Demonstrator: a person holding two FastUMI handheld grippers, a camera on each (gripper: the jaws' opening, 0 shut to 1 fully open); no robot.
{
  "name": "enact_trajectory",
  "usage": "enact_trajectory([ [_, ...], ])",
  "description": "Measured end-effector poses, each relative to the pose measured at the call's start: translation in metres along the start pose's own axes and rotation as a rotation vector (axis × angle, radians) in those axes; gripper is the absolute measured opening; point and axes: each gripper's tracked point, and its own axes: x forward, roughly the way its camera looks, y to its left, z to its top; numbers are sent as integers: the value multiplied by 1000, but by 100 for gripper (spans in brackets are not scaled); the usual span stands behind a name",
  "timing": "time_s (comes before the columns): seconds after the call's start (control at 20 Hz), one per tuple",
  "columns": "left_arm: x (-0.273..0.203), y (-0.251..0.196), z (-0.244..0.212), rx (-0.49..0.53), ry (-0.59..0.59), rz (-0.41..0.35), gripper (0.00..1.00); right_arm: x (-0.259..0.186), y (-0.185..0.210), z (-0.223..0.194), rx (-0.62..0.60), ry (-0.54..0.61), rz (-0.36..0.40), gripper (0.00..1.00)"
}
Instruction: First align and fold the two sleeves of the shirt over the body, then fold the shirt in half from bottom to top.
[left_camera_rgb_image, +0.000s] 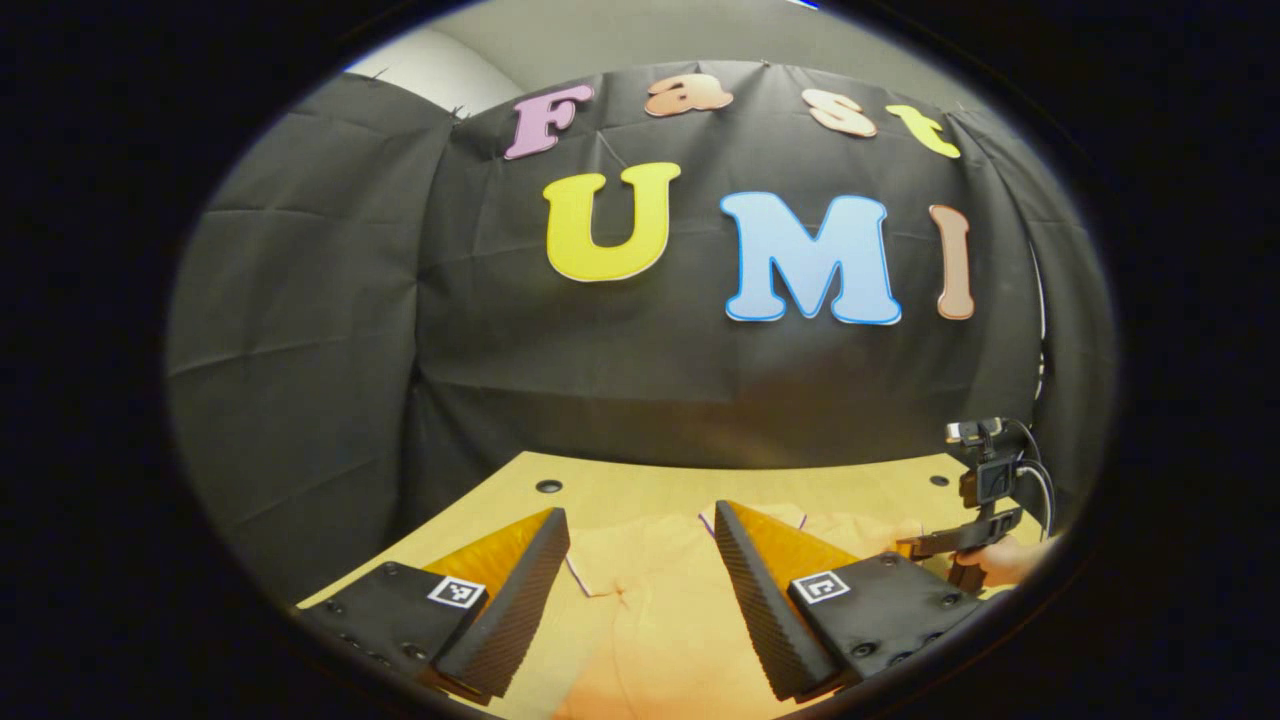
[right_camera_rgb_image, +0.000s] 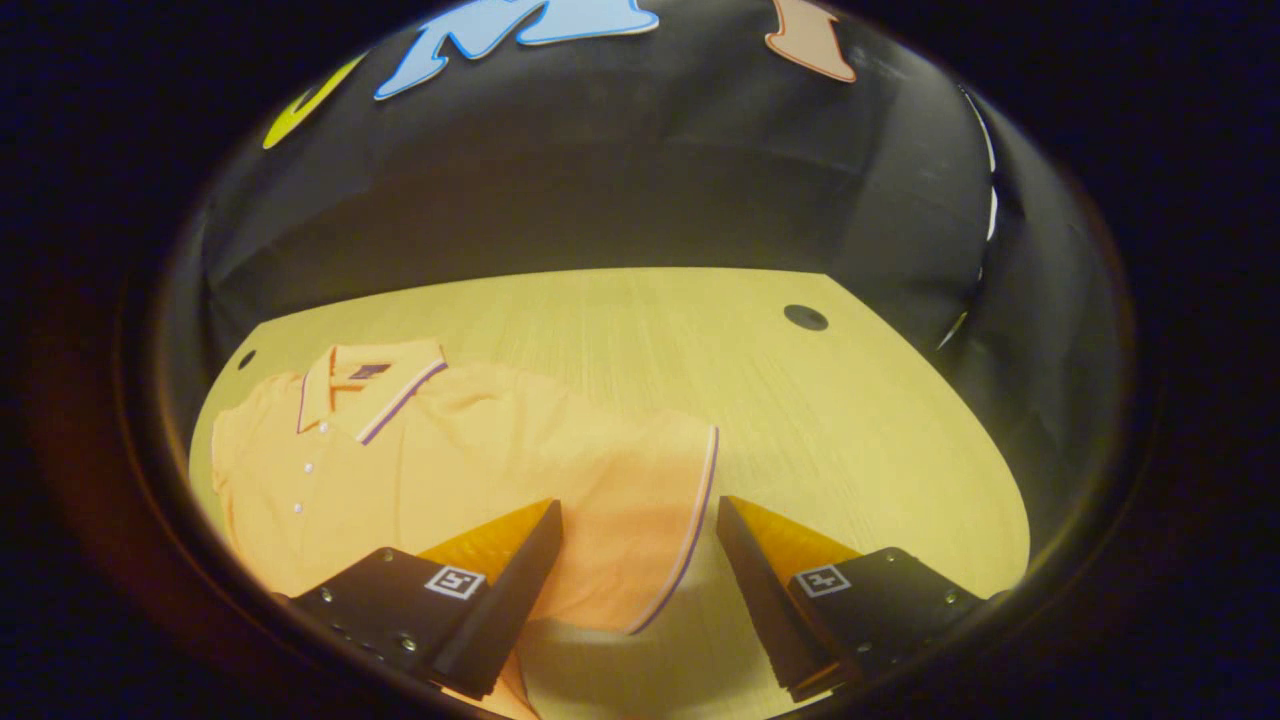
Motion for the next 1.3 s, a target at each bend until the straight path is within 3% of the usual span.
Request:
enact_trajectory([
  [0.2,-4,2,-3,1,7,13,94,5,1,-2,23,21,8,97],
  [0.45,-8,-1,-4,-1,9,19,96,5,3,-4,31,23,37,86],
  [0.5,-11,-3,-4,2,7,20,94,5,4,-3,32,23,43,70],
  [0.55,-12,-4,-4,3,7,22,95,6,4,-4,31,23,47,69],
  [0.6,-14,-4,-5,4,7,23,94,3,4,-4,36,26,50,53],
  [0.65,-16,-5,-5,5,7,26,96,6,5,-4,34,23,51,43],
  [0.75,-20,-6,-5,6,8,32,95,6,5,-4,52,32,57,45],
  [0.8,-22,-6,-5,7,7,38,95,6,7,-1,60,31,57,17],
  [0.9,-27,-6,-8,7,9,43,94,4,5,-7,55,34,45,20],
  [0.95,-28,-5,-7,9,9,48,95,-1,5,1,61,35,40,5],
  [1.3,-38,-7,-2,3,-11,63,94,-14,18,29,-4,-25,51,6],
])
